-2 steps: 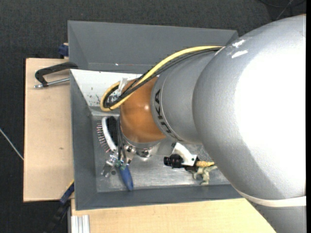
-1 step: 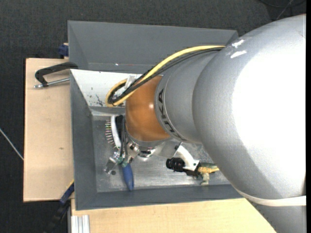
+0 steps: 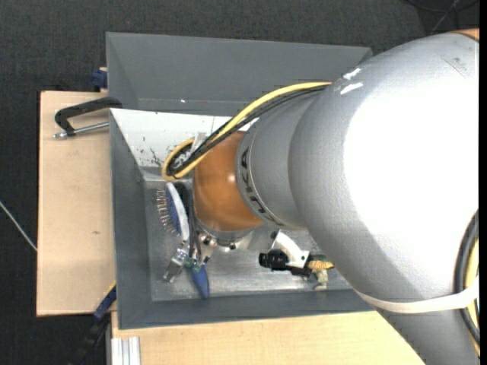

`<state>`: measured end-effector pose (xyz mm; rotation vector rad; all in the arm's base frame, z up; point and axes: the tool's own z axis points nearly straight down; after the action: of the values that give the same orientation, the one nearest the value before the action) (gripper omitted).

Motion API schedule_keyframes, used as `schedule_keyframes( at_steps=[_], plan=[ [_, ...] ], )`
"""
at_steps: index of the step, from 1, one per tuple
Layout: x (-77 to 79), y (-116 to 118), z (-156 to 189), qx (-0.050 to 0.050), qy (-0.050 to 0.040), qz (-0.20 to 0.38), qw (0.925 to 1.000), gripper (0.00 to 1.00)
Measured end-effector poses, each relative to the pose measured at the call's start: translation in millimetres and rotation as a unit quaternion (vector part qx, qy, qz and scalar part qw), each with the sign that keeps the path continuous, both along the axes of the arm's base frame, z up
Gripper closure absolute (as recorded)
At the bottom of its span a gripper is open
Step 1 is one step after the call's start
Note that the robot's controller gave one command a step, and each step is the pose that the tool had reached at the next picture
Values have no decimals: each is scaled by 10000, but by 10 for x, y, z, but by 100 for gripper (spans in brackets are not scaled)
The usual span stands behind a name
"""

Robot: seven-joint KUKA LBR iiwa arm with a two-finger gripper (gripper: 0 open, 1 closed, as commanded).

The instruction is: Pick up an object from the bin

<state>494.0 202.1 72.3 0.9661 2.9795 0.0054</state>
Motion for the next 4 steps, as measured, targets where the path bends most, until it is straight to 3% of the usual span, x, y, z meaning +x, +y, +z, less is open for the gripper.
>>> schedule_keyframes(
  at_steps=[1,2,4],
  plan=[
    [20,0,14,3,12,-3,10000,0],
    [17,4,14,9,23,-11,10000,100],
    [40,10,929,12,23,-2,10000,100]
  ],
)
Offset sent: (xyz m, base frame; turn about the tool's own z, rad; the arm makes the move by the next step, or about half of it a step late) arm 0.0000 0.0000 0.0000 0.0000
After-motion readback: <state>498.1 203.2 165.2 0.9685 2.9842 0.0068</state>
